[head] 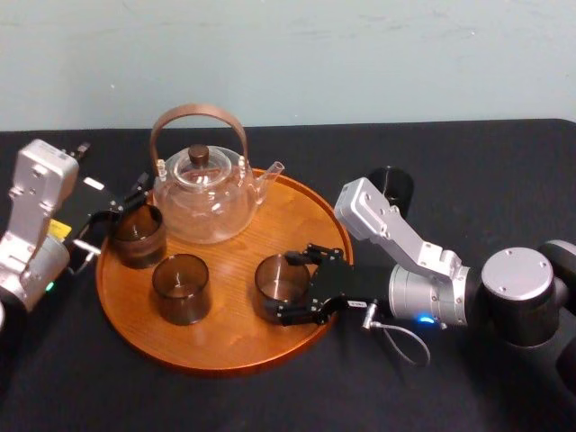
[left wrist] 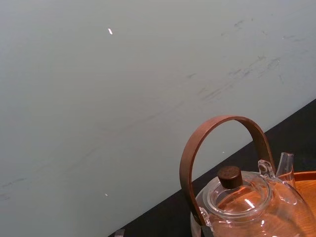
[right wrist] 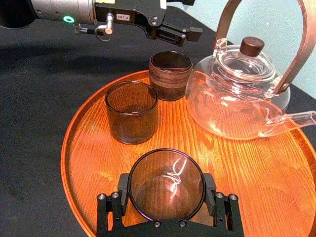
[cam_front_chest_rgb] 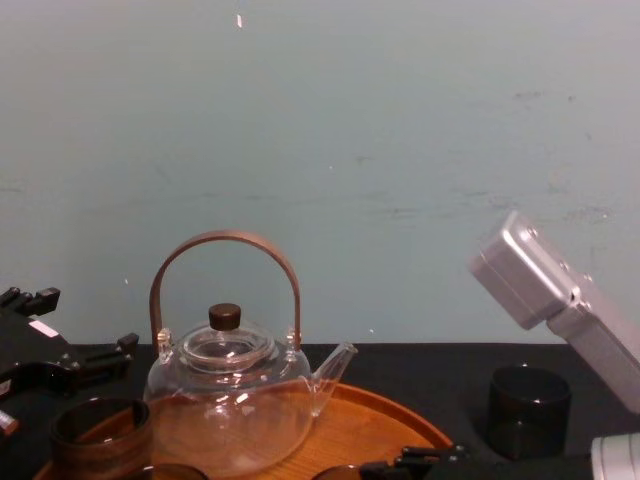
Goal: Pick up the glass from the table and place it on the tray.
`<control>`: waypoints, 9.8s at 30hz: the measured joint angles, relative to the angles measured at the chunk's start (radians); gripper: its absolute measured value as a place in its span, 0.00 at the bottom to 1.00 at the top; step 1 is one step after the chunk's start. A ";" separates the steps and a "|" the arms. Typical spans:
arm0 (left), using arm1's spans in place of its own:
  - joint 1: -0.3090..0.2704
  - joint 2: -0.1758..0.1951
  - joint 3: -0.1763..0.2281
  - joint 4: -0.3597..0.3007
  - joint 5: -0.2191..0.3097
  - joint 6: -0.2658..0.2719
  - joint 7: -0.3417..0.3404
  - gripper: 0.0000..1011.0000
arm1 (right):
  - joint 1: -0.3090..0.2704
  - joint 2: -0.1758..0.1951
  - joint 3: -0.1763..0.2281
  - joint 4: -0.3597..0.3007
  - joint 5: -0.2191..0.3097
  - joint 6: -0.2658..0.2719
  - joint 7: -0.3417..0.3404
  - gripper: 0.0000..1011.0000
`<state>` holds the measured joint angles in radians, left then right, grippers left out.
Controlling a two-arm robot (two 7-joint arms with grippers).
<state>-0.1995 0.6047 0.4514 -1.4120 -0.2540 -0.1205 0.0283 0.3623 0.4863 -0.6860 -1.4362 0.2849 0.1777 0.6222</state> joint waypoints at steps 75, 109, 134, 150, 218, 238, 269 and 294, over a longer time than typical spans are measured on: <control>0.000 0.000 0.000 0.000 0.000 0.000 0.000 0.99 | -0.201 0.193 0.286 -0.185 0.177 -0.012 -0.160 0.99; 0.000 0.000 0.000 0.000 0.000 0.000 0.000 0.99 | -0.102 0.055 0.333 -0.011 0.083 0.162 -0.258 0.99; 0.000 0.000 0.000 0.000 0.000 0.000 0.000 0.99 | 0.013 -0.051 0.300 0.159 -0.008 0.140 -0.234 0.99; 0.000 0.000 0.000 0.000 0.000 0.000 0.000 0.99 | 0.063 -0.100 0.290 0.229 -0.050 0.128 -0.221 0.99; 0.000 0.000 0.000 0.000 0.000 0.000 0.000 0.99 | 0.042 -0.003 0.254 0.007 0.010 0.099 -0.078 0.89; 0.000 0.000 0.000 0.000 0.000 0.000 0.000 0.99 | 0.099 -0.038 0.130 0.061 0.002 0.035 -0.030 0.89; 0.000 0.000 0.000 0.000 0.000 0.000 0.000 0.99 | 0.132 -0.096 0.071 0.214 -0.021 -0.027 -0.017 0.89; 0.000 0.000 0.000 0.000 0.000 0.000 0.000 0.99 | 0.134 -0.111 0.073 0.248 -0.044 -0.027 -0.029 0.89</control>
<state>-0.1995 0.6047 0.4514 -1.4120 -0.2539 -0.1205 0.0283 0.4967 0.3750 -0.6135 -1.1886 0.2407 0.1505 0.5935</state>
